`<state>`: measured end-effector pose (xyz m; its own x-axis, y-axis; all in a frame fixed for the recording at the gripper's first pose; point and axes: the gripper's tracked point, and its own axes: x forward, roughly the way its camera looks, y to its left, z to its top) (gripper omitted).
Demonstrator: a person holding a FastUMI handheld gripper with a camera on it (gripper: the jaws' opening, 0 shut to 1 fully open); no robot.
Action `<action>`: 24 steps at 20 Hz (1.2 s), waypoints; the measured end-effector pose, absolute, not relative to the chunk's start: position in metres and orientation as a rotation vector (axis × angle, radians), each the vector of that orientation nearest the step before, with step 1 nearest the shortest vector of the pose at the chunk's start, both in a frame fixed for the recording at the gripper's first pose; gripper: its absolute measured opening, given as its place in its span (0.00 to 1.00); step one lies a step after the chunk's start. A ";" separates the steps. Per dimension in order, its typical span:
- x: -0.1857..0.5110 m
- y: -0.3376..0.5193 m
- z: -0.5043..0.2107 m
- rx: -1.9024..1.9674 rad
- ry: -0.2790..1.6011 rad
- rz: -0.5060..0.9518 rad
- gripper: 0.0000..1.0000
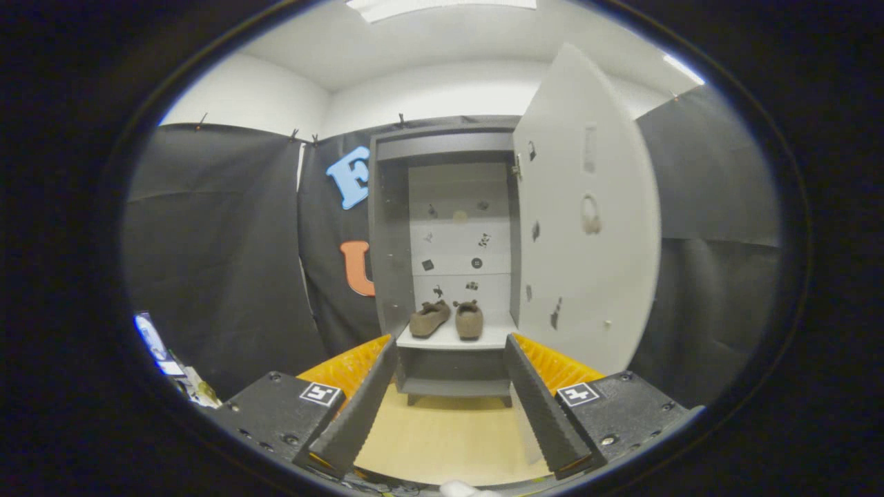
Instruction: Open the shoe cabinet door, grab the shoes and put them into the shoe cabinet, then close the shoe cabinet door.
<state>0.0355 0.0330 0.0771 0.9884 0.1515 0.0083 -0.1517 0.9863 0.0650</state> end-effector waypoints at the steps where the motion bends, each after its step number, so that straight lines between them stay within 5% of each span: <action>1: 0.016 0.019 0.078 0.053 -0.012 0.133 0.99; 10: -0.027 -0.155 0.062 0.041 -0.017 -0.033 0.98; 16: 0.023 -0.230 0.043 0.048 -0.014 0.031 0.99; 24: 0.104 -0.208 0.034 0.072 0.014 0.210 0.98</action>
